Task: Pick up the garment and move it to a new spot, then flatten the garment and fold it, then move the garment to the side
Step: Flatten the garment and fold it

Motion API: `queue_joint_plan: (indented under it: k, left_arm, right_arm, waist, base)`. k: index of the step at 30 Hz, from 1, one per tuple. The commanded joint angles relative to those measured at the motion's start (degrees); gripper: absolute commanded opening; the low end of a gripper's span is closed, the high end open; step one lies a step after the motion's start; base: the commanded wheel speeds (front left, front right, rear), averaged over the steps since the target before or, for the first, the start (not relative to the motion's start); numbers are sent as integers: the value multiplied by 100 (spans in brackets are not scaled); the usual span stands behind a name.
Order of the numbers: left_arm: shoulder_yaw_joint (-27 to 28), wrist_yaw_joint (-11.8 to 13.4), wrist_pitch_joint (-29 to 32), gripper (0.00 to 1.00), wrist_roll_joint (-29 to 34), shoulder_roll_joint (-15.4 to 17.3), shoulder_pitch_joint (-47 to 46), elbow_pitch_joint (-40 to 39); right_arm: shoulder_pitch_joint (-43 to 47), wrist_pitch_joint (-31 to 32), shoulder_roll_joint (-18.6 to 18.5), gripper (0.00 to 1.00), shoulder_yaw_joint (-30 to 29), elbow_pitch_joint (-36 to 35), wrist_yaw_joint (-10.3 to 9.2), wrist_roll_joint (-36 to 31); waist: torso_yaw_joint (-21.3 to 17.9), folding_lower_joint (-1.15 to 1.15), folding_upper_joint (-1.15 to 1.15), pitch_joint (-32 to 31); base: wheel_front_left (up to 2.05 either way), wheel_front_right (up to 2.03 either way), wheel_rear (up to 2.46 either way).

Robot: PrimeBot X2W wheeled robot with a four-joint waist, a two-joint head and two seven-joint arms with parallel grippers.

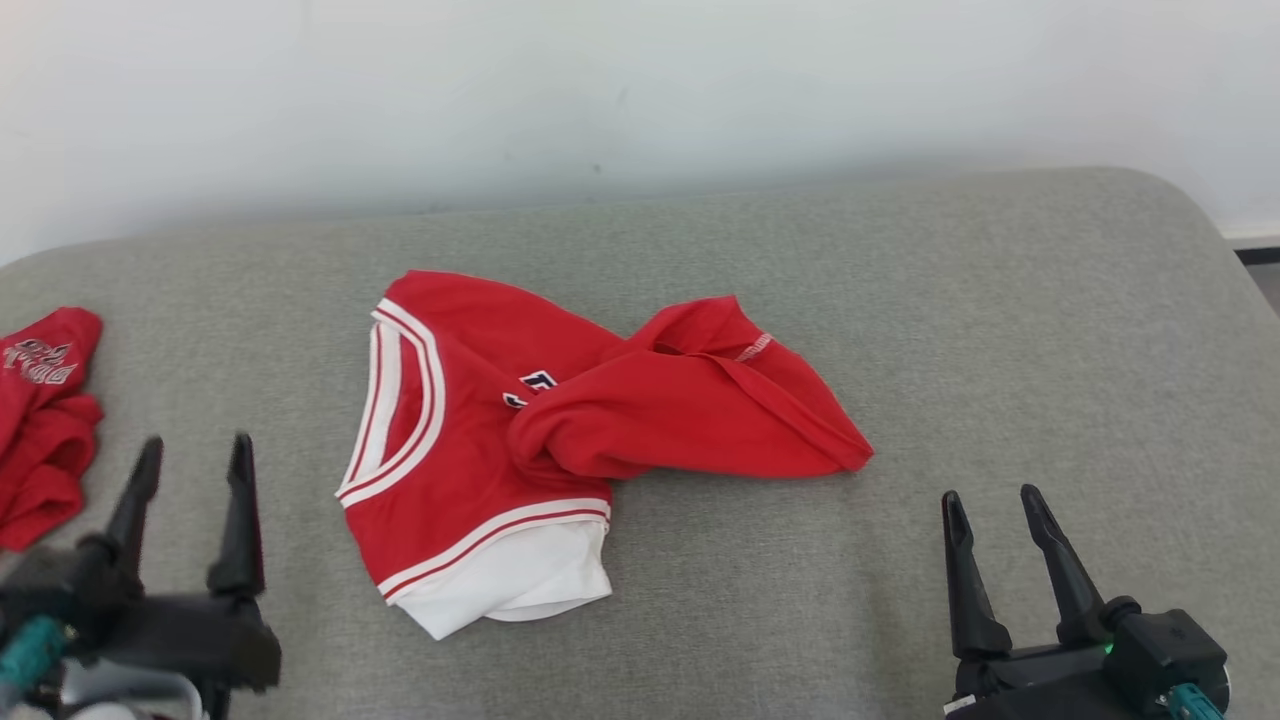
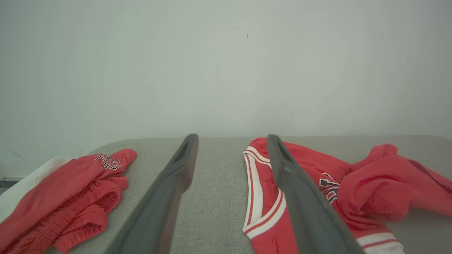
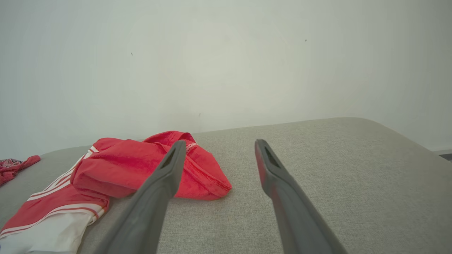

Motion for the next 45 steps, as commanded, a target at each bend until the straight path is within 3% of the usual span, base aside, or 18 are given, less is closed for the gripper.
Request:
queue_joint_plan:
  k: [1, 10, 19, 29, 34, 45]
  left_arm:
    - [84, -26, -5, 100, 202, -98, 199, -117]
    - [662, -251, -5, 100, 678, -869, 853, -518]
    - [1096, -565, -6, 100, 1047, -1315, 1124, -435]
    - [1227, -867, -5, 100, 1297, -1557, 959, -139]
    - [1006, -1050, -6, 100, 1377, -1612, 755, 368]
    - [590, -1192, -5, 100, 1178, -1621, 266, 1725]
  right_arm:
    - [78, -4, -2, 100, -49, 3, -13, -31]
    - [141, -4, 0, 100, -46, 93, -13, -80]
    - [153, -4, 0, 100, 4, 118, -13, -73]
    - [33, -4, 0, 100, 51, 164, -13, -71]
    - [-82, -4, -2, 100, 113, 224, -13, -61]
    - [-227, -4, 0, 100, 130, 282, -13, -80]
  waist:
    - [152, 1, 0, -51]
    - [430, 1, 0, -149]
    - [503, 1, 0, -140]
    - [449, 1, 0, -25]
    - [314, 1, 0, 95]
    - [-15, 1, 0, 371]
  base:
    - [0, 0, 0]
    - [0, 0, 0]
    - [0, 0, 0]
    - [0, 0, 0]
    - [0, 0, 0]
    - [0, 0, 0]
